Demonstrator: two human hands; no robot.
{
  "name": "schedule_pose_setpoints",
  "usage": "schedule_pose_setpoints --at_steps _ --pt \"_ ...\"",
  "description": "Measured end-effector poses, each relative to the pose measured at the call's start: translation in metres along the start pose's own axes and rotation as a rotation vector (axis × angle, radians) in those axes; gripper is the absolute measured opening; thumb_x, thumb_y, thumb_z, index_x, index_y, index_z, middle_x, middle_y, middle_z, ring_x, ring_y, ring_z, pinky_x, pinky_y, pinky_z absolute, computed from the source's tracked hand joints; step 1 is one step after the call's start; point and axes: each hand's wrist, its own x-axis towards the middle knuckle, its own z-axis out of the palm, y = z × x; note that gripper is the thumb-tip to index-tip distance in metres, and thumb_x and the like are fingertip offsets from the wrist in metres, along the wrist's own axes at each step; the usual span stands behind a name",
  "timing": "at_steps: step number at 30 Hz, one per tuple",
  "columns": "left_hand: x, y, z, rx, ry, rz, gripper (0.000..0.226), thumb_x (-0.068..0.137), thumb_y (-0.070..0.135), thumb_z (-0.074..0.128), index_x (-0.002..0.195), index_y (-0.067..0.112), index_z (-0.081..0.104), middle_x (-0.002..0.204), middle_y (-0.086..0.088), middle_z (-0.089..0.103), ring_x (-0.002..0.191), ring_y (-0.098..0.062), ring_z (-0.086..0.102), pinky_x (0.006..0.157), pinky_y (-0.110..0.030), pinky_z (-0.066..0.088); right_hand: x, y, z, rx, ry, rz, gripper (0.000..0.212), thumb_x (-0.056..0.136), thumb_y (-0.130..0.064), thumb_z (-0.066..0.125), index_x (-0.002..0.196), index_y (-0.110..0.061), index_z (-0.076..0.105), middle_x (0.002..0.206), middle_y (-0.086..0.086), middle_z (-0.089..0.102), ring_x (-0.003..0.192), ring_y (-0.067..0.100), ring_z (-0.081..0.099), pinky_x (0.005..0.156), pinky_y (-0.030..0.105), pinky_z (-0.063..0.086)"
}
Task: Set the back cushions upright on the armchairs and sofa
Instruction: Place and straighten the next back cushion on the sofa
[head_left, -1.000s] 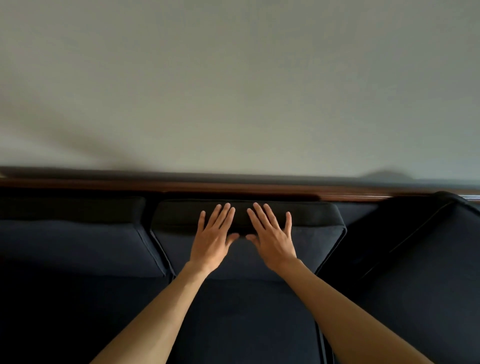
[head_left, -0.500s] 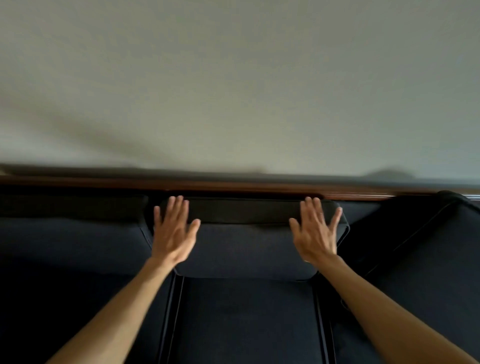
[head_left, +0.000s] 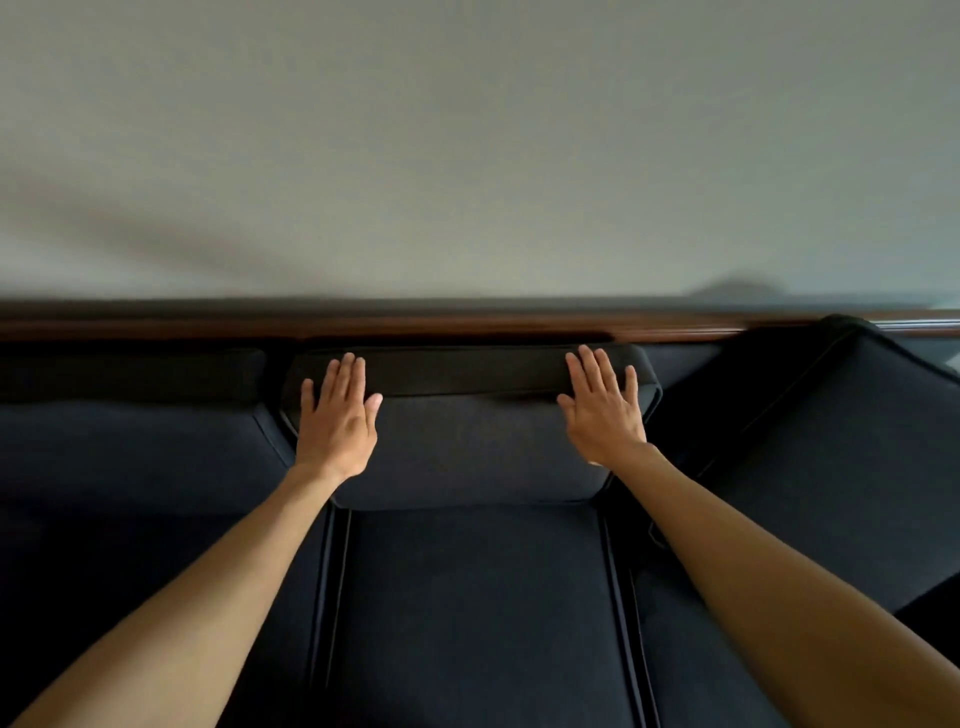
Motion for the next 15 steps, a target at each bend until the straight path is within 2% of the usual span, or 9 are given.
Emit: schedule_pose_setpoints --at_steps 2,4,7,10,12,15 --pt "-0.004 0.009 -0.006 -0.006 -0.007 -0.015 0.055 0.105 0.030 0.025 0.154 0.006 0.017 0.163 -0.008 0.012 0.151 -0.023 0.006 0.121 -0.051 0.006 -0.004 -0.005 -0.012 0.008 -0.063 -0.002 0.063 0.105 -0.036 0.028 0.157 -0.015 -0.002 0.165 0.003 -0.011 0.151 0.023 -0.013 0.119 0.056 -0.005" --pt "-0.008 0.021 -0.015 -0.038 -0.016 -0.012 0.052 0.104 0.025 0.032 0.152 0.005 0.024 0.162 -0.011 0.018 0.151 -0.025 0.011 0.120 -0.051 0.011 -0.009 -0.006 -0.026 0.029 -0.109 -0.020 0.063 0.103 -0.026 0.034 0.157 -0.013 0.002 0.165 0.005 -0.007 0.151 0.025 -0.010 0.119 0.057 -0.001" --pt "-0.012 0.063 -0.033 -0.122 -0.009 0.069 0.047 0.101 0.024 0.044 0.144 0.004 0.042 0.154 -0.015 0.035 0.146 -0.029 0.026 0.117 -0.050 0.023 -0.027 -0.006 -0.050 0.091 -0.106 -0.050 0.054 0.099 -0.019 0.041 0.152 -0.013 0.028 0.162 0.008 0.018 0.150 0.026 0.010 0.118 0.056 0.014" --pt "-0.014 0.124 -0.056 -0.237 -0.013 0.156 0.040 0.097 0.022 0.055 0.133 0.006 0.055 0.140 -0.012 0.054 0.133 -0.028 0.046 0.110 -0.044 0.037 -0.049 0.008 -0.075 0.204 -0.085 -0.024 0.044 0.095 -0.015 0.043 0.138 -0.019 0.052 0.146 0.005 0.045 0.134 0.028 0.043 0.106 0.045 0.037" --pt "-0.016 0.170 -0.069 -0.289 -0.038 0.200 0.036 0.096 0.022 0.057 0.129 0.010 0.059 0.135 -0.007 0.059 0.128 -0.024 0.051 0.106 -0.040 0.041 -0.064 0.029 -0.091 0.255 -0.089 -0.001 0.043 0.093 -0.014 0.043 0.132 -0.024 0.058 0.140 0.002 0.051 0.125 0.028 0.051 0.098 0.041 0.043" --pt "-0.020 0.240 -0.079 -0.337 -0.070 0.276 0.031 0.095 0.021 0.057 0.124 0.014 0.063 0.128 -0.001 0.064 0.121 -0.021 0.056 0.100 -0.037 0.045 -0.088 0.078 -0.111 0.304 -0.075 0.042 0.042 0.092 -0.015 0.043 0.129 -0.027 0.059 0.138 0.000 0.053 0.122 0.029 0.054 0.094 0.041 0.044"
